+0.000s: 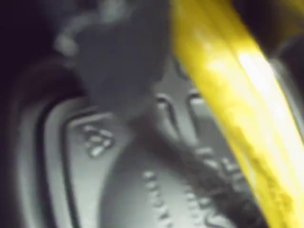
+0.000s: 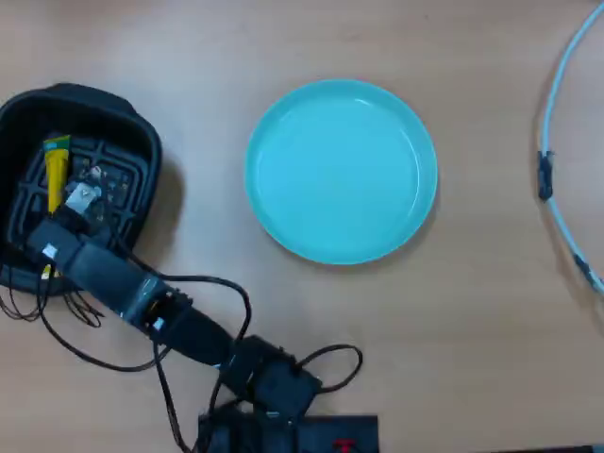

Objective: Pick up the yellow instant coffee stick, then put it in the black bowl

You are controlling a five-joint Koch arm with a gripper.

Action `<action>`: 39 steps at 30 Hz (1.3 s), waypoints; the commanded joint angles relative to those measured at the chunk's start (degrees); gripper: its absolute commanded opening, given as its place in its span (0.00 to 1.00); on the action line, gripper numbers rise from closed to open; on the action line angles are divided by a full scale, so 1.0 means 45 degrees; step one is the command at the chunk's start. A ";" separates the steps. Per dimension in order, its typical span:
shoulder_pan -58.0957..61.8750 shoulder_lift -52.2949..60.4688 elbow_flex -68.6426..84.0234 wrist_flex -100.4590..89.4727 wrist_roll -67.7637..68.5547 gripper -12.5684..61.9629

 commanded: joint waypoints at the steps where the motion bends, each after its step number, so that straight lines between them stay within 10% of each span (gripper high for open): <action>1: 0.0059 0.0215 -0.1621 0.0664 -0.0254 0.58; 39: 0.2129 0.0410 -0.4160 0.4766 -0.0254 0.80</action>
